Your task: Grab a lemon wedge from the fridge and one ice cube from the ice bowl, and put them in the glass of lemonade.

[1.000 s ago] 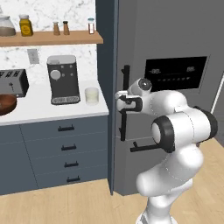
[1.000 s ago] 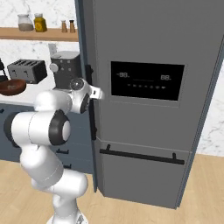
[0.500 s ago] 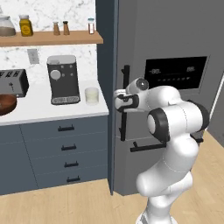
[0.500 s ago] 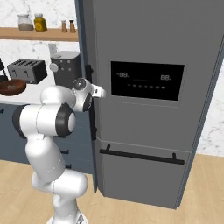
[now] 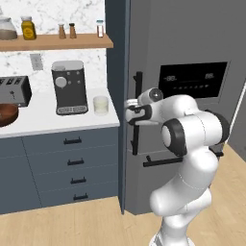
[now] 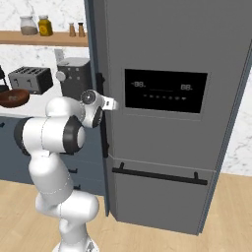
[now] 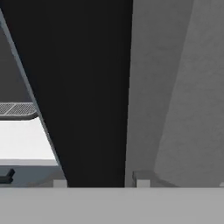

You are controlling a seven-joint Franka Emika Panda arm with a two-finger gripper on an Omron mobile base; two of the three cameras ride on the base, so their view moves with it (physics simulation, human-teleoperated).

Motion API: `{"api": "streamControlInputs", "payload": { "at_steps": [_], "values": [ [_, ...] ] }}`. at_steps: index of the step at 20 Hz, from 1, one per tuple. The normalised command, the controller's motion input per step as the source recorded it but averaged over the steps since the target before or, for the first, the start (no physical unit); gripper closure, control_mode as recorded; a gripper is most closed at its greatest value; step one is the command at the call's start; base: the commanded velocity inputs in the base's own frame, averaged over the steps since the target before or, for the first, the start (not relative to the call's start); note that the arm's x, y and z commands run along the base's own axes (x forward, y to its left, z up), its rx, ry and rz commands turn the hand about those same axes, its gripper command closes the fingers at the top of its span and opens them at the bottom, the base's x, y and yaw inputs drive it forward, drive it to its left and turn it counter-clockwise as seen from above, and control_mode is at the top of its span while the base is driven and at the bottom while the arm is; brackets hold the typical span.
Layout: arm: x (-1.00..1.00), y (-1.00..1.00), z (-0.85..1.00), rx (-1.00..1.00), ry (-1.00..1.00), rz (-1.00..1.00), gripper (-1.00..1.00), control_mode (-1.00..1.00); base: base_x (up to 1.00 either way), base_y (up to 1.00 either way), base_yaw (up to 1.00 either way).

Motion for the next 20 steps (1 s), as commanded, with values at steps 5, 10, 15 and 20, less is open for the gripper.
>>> {"api": "streamControlInputs", "payload": {
  "at_steps": [5, 10, 15, 20],
  "values": [
    [-0.47, -0.36, 0.34, 0.01, -0.03, -0.09, 1.0, -1.0, 0.0, 0.0, 0.0],
    [-0.94, -0.89, 0.46, 0.08, -0.07, -0.21, 1.0, -1.0, 0.0, 0.0, 0.0],
    [-1.0, -1.0, 0.6, 0.13, -0.09, -0.26, 1.0, -1.0, 0.0, 0.0, 0.0],
    [-1.0, -1.0, 0.82, 0.09, -0.12, -0.29, 1.0, -1.0, 0.0, 0.0, 0.0]
  ]
}}
